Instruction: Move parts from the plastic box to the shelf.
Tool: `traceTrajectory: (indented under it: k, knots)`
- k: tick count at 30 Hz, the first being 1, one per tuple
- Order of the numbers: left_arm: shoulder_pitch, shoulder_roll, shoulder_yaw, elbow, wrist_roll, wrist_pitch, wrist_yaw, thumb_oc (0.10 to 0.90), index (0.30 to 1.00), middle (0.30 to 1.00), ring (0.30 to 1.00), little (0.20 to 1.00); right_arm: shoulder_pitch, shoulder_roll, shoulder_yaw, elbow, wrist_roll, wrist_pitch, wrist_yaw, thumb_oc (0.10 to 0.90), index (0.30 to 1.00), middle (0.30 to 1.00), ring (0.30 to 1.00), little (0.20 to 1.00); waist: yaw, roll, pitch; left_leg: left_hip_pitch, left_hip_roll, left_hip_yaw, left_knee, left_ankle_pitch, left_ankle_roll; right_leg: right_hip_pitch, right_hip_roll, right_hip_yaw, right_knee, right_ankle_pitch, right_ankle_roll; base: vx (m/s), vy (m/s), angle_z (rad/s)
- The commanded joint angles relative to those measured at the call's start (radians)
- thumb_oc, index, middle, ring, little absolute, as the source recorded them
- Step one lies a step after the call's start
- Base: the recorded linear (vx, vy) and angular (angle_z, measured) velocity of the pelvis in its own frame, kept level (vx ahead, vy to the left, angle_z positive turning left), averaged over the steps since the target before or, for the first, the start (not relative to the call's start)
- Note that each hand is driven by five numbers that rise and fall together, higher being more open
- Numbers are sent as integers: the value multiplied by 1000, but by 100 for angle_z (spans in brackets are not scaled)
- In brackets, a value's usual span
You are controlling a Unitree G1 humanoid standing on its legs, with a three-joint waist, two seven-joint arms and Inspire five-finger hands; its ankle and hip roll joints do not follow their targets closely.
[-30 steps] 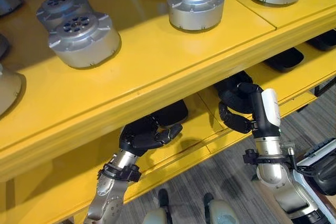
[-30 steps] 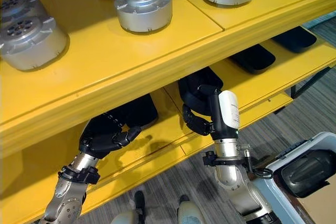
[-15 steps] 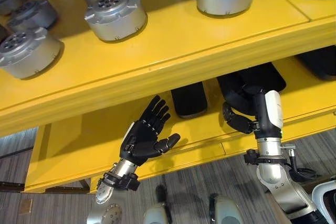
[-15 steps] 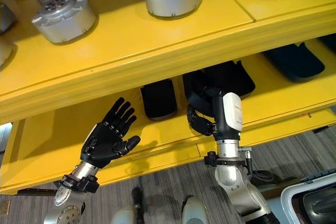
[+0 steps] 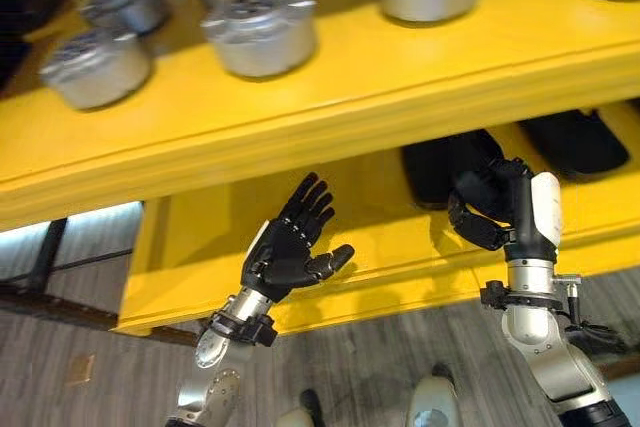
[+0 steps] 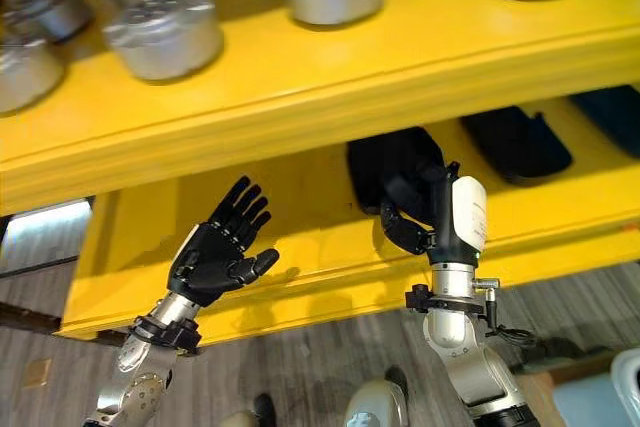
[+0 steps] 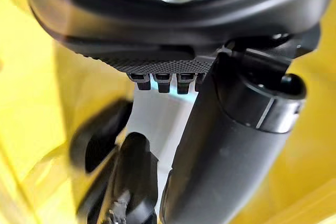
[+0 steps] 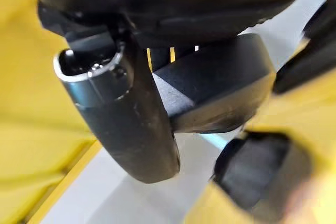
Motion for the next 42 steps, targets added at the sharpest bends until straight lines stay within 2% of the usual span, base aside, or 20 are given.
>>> traceTrajectory:
  k: [1, 3, 8, 10, 12, 15, 16, 18, 20, 21, 23, 25, 30, 37, 42]
  knots:
    - [-15, -12, 65, -128, -14, -103, 0, 900, 1000, 1000, 1000, 1000, -112, -43, -38, -106, -37, -102, -27, 400, 300, 300, 300, 300, -23, 12, -82, 119, 87, 94, -154, 54, 29, 33, 94, -94, 39, -84, 0, 150, 105, -11]
    - [16, -3, 104, -140, -4, -106, 9, 900, 1000, 1000, 1000, 1000, -107, -22, -38, -115, -45, -102, -7, 400, 300, 300, 300, 300, -3, -10, -89, 132, 63, 120, -170, 39, 43, 59, 73, -125, -47, -25, 29, 194, 187, -25]
    - [31, 4, 119, -148, -3, -113, -17, 900, 1000, 1000, 1000, 1000, -108, -18, -42, -126, -68, -98, -15, 400, 300, 300, 300, 300, 15, -26, -89, 136, 39, 127, -171, 21, 58, 72, 54, -133, -105, 30, 46, 83, 170, -24]
    - [28, 11, 115, -150, 0, -118, -64, 900, 1000, 1000, 1000, 1000, -108, -19, -55, -132, -85, -81, -28, 400, 300, 300, 300, 300, 18, -37, -86, 141, 13, 136, -161, -1, 71, 81, 31, -129, -150, 79, 59, 79, 327, -20]
    - [14, 21, 102, -161, -23, -97, -89, 900, 1000, 1000, 1000, 1000, -106, -21, -77, -134, -129, -68, -51, 400, 300, 300, 300, 300, 12, -44, -82, 147, -18, 158, -158, -23, 89, 64, 4, -131, -191, 158, 76, 68, 325, -18]
    - [12, 24, 92, -160, -15, -98, -81, 900, 1000, 1000, 1000, 1000, -113, -12, -77, -136, -193, -66, -76, 400, 300, 300, 300, 300, 12, -49, -74, 167, -29, 189, -170, -35, 98, 20, 2, -147, -169, 195, 83, 27, 158, -21]
    - [12, 28, 88, -164, -16, -96, -70, 900, 1000, 1000, 1000, 1000, -120, -10, -80, -139, -245, -72, -87, 400, 300, 300, 300, 300, 11, -50, -69, 177, -29, 207, -180, -37, 103, -8, 15, -165, -126, 190, 88, -14, 115, -47]
    - [9, 33, 87, -167, -9, -88, -66, 900, 1000, 1000, 1000, 1000, -117, -21, -88, -150, -315, -72, -100, 400, 300, 300, 300, 300, 1, -44, -70, 174, -25, 221, -186, -23, 110, -17, 90, -144, -48, 104, 72, -45, 95, -65]
    - [-11, 34, 75, -179, -6, -64, -49, 900, 1000, 1000, 1000, 1000, -97, -49, -105, -196, -375, -72, -103, 400, 300, 300, 300, 300, -23, -34, -73, 147, -29, 187, -188, -4, 124, -36, 189, -60, 55, 4, 43, -69, 64, -22]
    - [-34, 38, 70, -189, -6, -42, -28, 900, 1000, 1000, 1000, 1000, -94, -64, -112, -206, -398, -81, -100, 400, 300, 300, 300, 300, -31, -35, -75, 129, -38, 169, -174, -9, 128, -33, 213, -43, 68, -40, 27, -60, -4, 42]
    - [-67, 37, 59, -174, -30, -15, -29, 900, 1000, 1000, 1000, 1000, -79, -113, -119, -211, -421, -106, -114, 400, 300, 300, 300, 300, -38, -39, -77, 91, -62, 116, -149, -13, 137, -38, 238, -12, 67, -53, 6, -49, -49, 46]
    - [-64, 34, 50, -162, -33, -20, -38, 900, 1000, 1000, 1000, 1000, -96, -147, -109, -208, -461, -121, -112, 400, 300, 300, 300, 300, -39, -35, -75, 95, -70, 87, -161, -8, 148, -68, 255, 12, 97, -32, 8, -45, -52, 23]
    - [-24, 41, 41, -159, -56, -20, -86, 900, 1000, 1000, 1000, 1000, -133, -196, -86, -217, -513, -177, -41, 400, 300, 300, 300, 300, -33, -25, -81, 143, -64, 62, -213, 5, 140, -56, 270, 26, 97, -62, 12, -11, -87, 13]
    - [-3, 52, 26, -156, -30, -24, -75, 900, 1000, 1000, 1000, 1000, -153, -230, -34, -237, -482, -250, 74, 400, 300, 300, 300, 300, -10, -30, -109, 142, -64, 61, -209, -2, 136, -7, 274, 3, 83, -113, -7, -13, -110, 12]
    - [-7, 59, 21, -152, -8, -19, -63, 900, 1000, 1000, 1000, 1000, -220, -231, 52, -225, -444, -248, 137, 400, 300, 300, 300, 300, 10, -29, -110, 124, -65, 50, -184, -11, 141, 0, 285, -8, 118, -151, -31, -74, -148, 0]
